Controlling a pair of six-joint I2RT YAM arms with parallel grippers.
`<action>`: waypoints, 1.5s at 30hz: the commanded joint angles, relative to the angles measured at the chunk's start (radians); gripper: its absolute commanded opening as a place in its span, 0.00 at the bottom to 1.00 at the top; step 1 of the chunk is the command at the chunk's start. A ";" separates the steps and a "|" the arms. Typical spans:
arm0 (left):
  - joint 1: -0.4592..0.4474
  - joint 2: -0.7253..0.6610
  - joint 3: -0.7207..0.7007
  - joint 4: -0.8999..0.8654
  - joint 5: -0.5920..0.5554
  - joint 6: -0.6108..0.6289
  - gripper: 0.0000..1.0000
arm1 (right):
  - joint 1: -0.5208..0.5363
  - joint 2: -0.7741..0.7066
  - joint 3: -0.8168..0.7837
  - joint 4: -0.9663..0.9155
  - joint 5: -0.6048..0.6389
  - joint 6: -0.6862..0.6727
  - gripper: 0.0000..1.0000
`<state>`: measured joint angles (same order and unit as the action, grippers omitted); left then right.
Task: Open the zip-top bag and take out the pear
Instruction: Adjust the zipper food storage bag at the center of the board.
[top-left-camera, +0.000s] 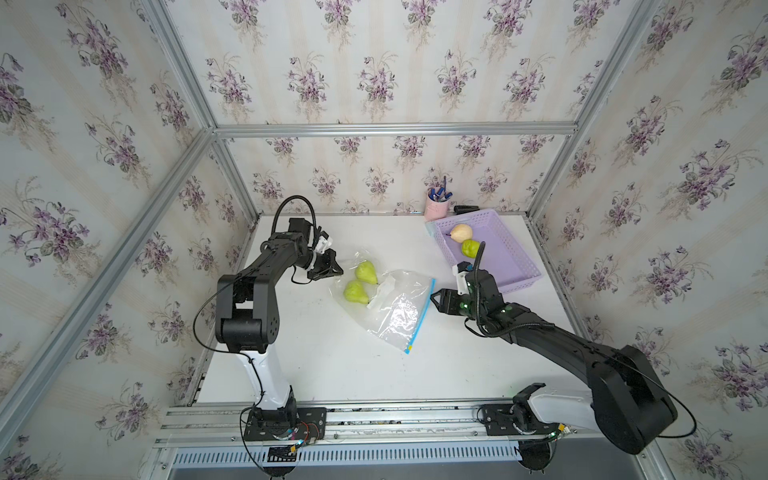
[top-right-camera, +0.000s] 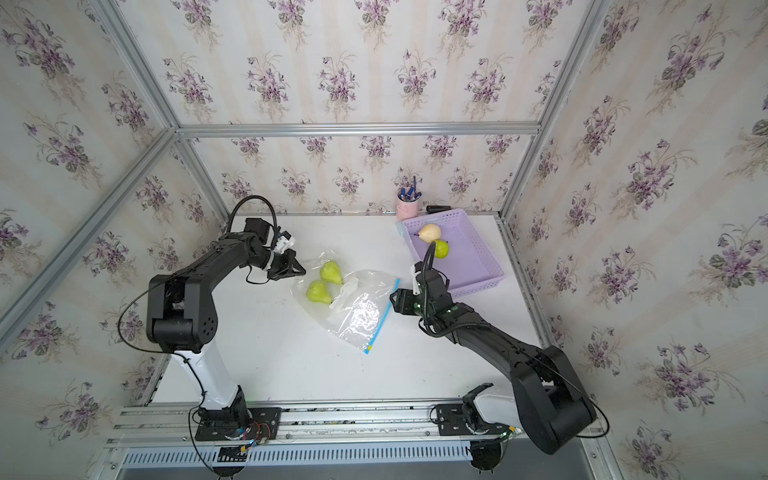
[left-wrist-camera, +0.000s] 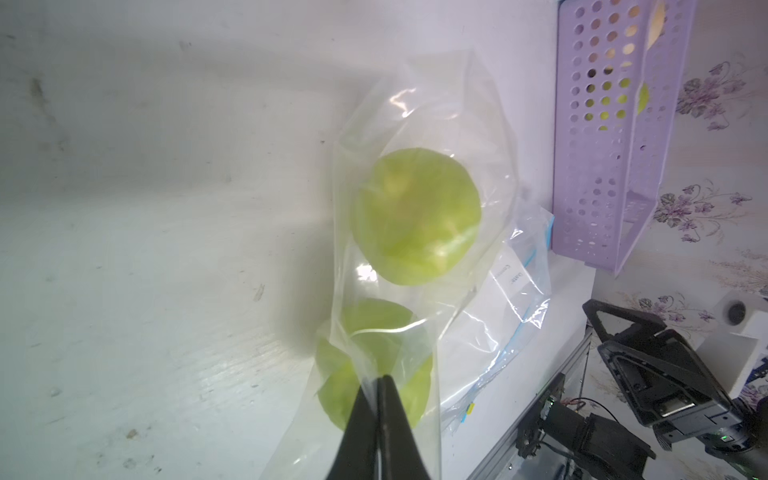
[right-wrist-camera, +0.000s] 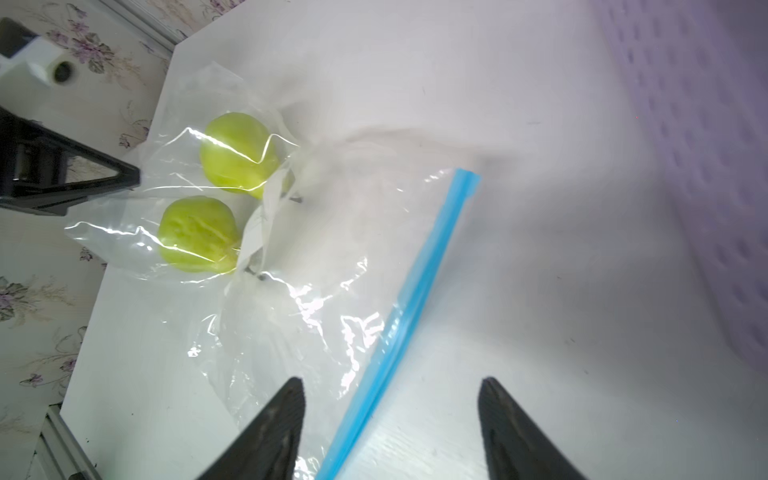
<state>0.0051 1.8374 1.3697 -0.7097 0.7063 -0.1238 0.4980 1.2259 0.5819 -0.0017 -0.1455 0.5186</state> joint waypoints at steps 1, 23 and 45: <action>-0.001 -0.052 -0.078 0.113 0.010 -0.034 0.00 | -0.001 -0.031 -0.065 -0.016 -0.018 0.046 0.36; -0.012 -0.383 -0.371 0.255 0.118 -0.145 0.00 | 0.009 0.361 -0.082 0.422 -0.262 0.119 0.00; 0.007 -0.394 -0.307 -0.009 -0.471 -0.112 0.55 | 0.031 0.319 -0.177 0.732 -0.365 0.122 0.00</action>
<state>0.0109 1.5040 1.0477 -0.6327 0.5007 -0.2649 0.5282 1.5669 0.4267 0.5465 -0.4374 0.6163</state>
